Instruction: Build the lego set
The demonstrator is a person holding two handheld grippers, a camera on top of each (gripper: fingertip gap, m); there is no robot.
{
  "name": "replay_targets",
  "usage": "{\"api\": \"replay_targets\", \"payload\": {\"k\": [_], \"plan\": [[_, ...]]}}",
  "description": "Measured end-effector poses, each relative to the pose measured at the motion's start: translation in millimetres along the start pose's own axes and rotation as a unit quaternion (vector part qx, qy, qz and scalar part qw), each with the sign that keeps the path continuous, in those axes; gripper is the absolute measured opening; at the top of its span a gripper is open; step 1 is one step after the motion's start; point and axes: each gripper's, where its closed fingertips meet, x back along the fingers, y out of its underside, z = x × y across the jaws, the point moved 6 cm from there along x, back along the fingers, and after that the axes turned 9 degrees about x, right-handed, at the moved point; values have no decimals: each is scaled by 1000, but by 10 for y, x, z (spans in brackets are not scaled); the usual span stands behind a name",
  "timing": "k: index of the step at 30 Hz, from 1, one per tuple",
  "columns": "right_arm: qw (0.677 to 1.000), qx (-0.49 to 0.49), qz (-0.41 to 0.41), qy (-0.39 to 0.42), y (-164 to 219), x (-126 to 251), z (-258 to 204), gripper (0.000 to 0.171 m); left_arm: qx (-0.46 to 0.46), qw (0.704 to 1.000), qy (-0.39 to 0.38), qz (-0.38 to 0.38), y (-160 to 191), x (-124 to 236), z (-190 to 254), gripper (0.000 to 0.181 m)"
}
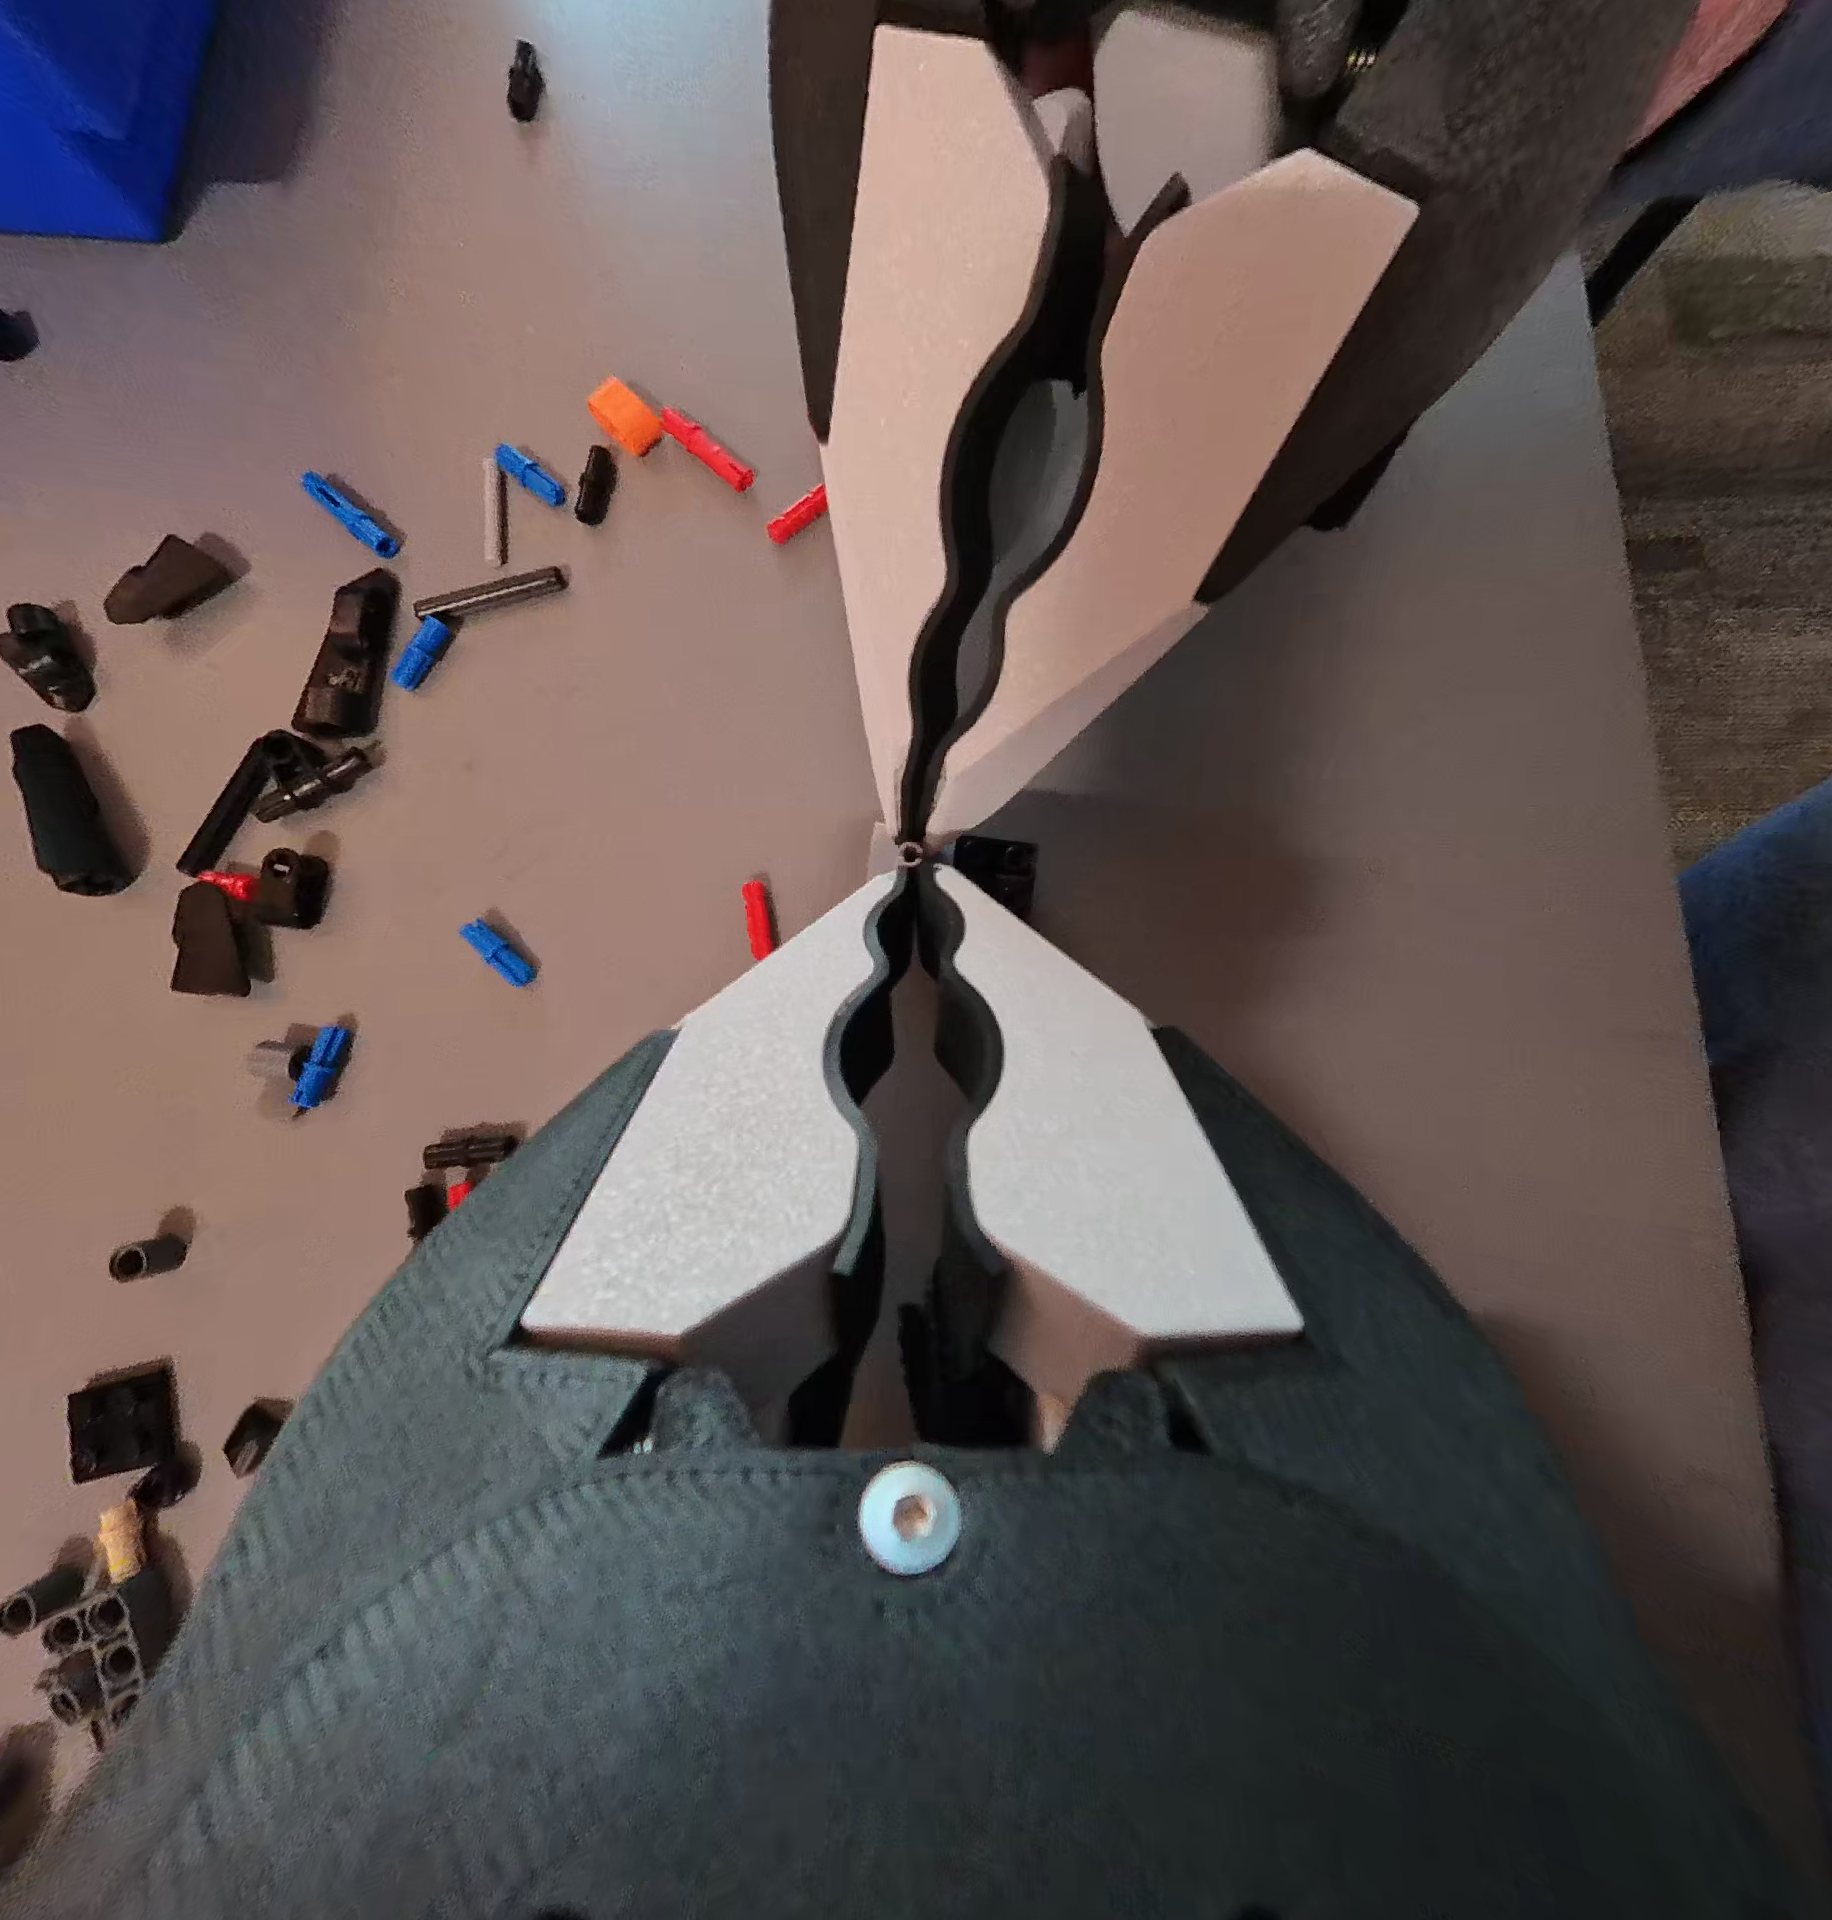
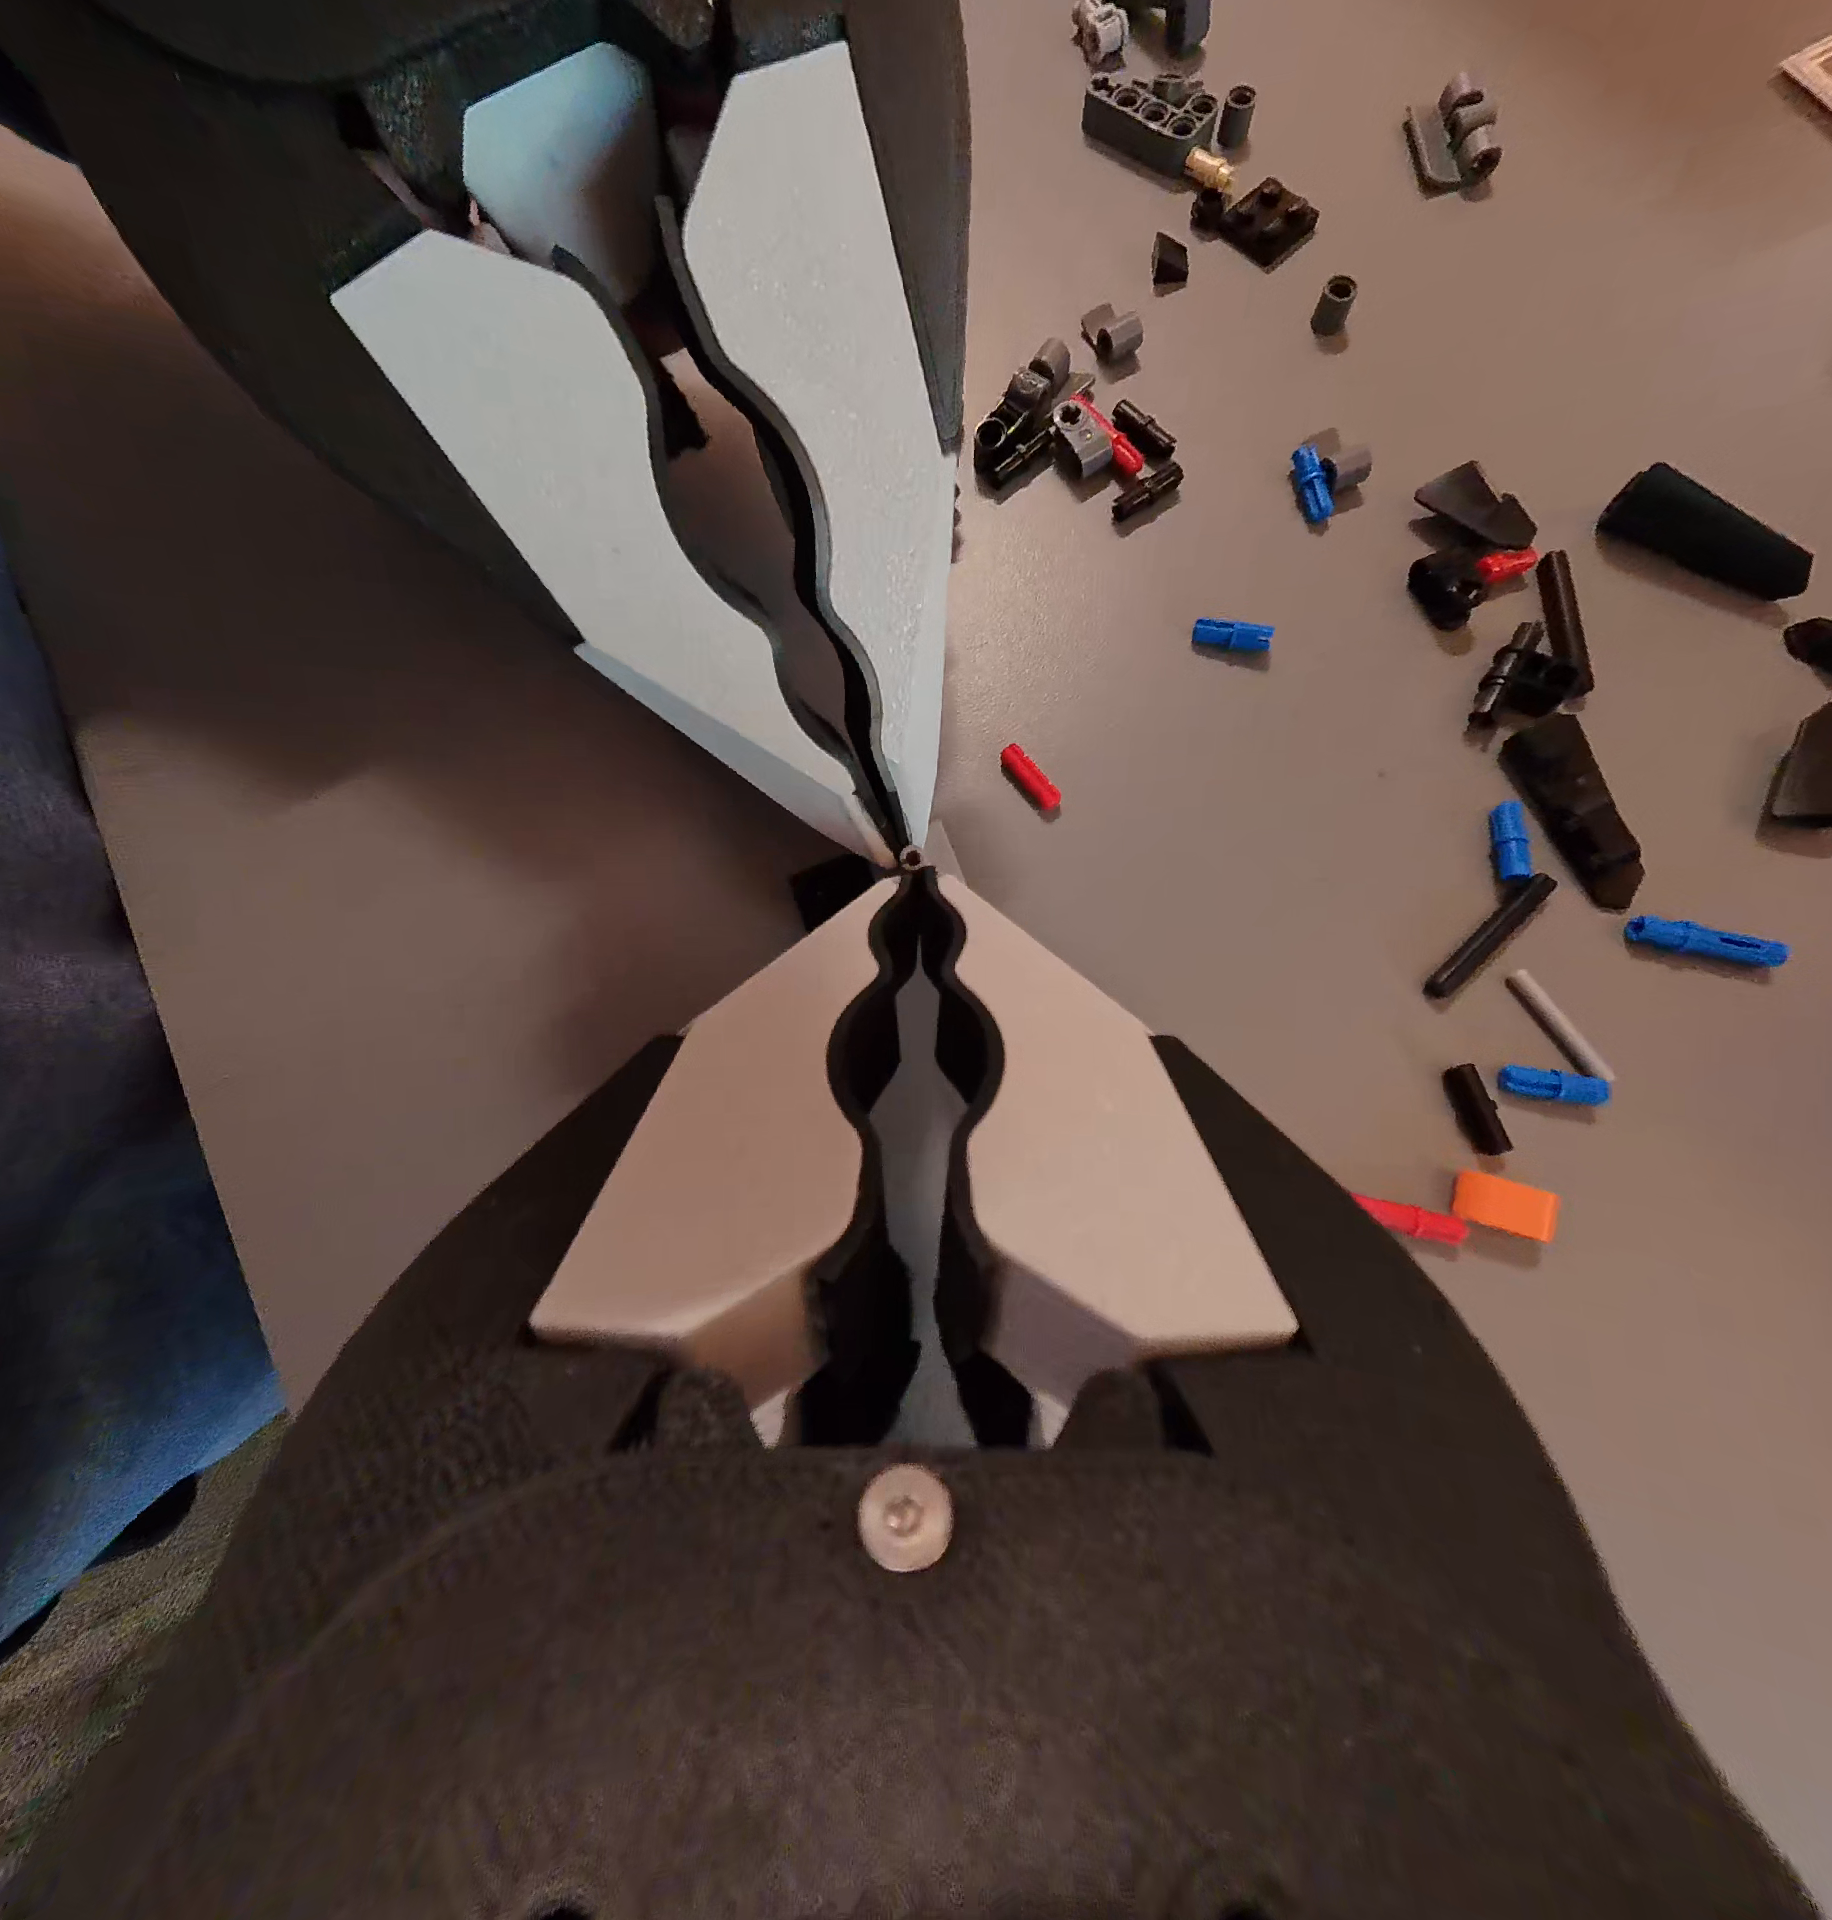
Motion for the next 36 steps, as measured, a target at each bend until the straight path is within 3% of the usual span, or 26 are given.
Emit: {"api": "replay_targets", "payload": {"k": [13,28,36], "plan": [[999,3,-39,-24,-38,-6,27,0,7,1000,0,-4,2,-4,3,0],[991,-118,-51,44,-286,-226,-247,0,-49,998,32,-32,252,239,6,0],[986,-160,-13,52,-370,-183,-304,2,4,1000,14,-12,424,515,48,25]]}}
